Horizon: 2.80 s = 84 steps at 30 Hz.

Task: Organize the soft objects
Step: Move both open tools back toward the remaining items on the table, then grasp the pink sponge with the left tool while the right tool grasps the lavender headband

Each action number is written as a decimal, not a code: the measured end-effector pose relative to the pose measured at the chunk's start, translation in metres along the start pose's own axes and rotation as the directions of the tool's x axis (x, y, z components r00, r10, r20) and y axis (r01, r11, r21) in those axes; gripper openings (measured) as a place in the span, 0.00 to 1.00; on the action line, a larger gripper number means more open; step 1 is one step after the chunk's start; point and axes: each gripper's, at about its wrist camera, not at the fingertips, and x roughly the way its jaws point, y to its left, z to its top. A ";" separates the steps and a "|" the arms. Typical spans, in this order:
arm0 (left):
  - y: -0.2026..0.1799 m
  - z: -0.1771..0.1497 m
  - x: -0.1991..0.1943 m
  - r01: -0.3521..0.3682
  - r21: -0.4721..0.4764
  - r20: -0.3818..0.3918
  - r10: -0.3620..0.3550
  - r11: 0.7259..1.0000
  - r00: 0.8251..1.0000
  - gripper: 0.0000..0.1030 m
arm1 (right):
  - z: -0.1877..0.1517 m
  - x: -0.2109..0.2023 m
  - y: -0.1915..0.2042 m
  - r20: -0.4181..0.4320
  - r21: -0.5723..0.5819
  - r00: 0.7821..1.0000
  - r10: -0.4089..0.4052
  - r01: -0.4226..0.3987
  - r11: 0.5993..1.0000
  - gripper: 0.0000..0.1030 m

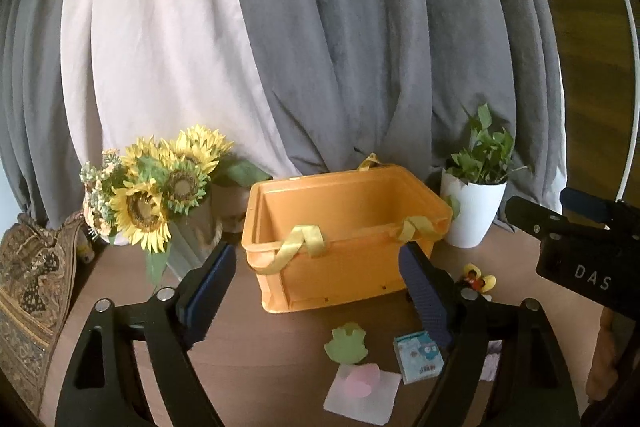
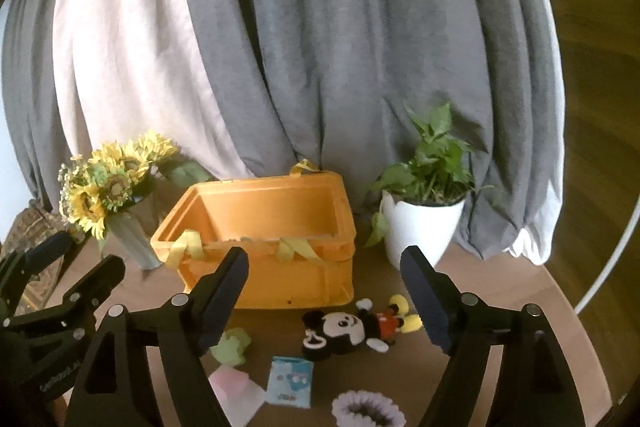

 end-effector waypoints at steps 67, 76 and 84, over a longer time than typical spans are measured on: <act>-0.036 -0.141 0.099 0.136 0.081 -0.337 -0.102 0.987 0.936 0.70 | -0.168 0.064 -0.038 -0.388 0.081 0.909 -0.155 0.201 0.976 0.89; -0.036 -0.152 0.118 0.159 0.033 -0.390 -0.134 0.987 0.911 0.51 | -0.171 0.078 -0.039 -0.407 0.068 0.898 -0.165 0.210 0.975 0.87; -0.037 -0.155 0.120 0.169 0.021 -0.403 -0.147 0.985 0.903 0.37 | -0.175 0.084 -0.038 -0.418 0.059 0.894 -0.158 0.200 0.978 0.59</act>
